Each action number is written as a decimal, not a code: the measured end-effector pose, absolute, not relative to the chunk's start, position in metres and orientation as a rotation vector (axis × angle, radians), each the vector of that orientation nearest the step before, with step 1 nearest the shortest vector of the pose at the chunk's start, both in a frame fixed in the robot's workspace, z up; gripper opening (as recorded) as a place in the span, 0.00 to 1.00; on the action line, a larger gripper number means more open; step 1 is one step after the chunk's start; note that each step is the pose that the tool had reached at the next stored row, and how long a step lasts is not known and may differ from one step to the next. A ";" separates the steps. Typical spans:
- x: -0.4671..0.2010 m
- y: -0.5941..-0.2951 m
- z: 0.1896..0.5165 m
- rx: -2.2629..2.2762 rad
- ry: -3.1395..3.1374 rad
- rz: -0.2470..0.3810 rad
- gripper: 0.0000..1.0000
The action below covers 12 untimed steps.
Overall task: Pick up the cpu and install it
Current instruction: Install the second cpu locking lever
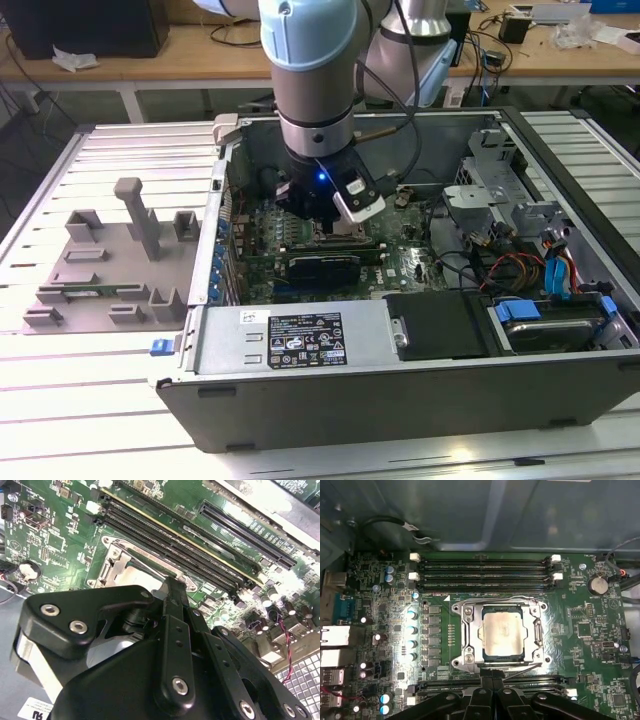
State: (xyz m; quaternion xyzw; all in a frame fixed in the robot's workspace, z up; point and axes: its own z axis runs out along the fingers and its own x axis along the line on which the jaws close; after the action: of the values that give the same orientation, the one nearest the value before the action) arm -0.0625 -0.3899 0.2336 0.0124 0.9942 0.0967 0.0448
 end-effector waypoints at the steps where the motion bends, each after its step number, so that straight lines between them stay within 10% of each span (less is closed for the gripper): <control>1: -0.063 -0.390 0.234 0.038 3.037 0.296 0.11; 12: -0.064 -0.392 0.229 0.045 3.080 0.297 0.11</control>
State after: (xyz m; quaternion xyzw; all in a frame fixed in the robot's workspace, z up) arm -0.0643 -0.3917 0.2286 0.0147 0.9950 0.0959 0.0237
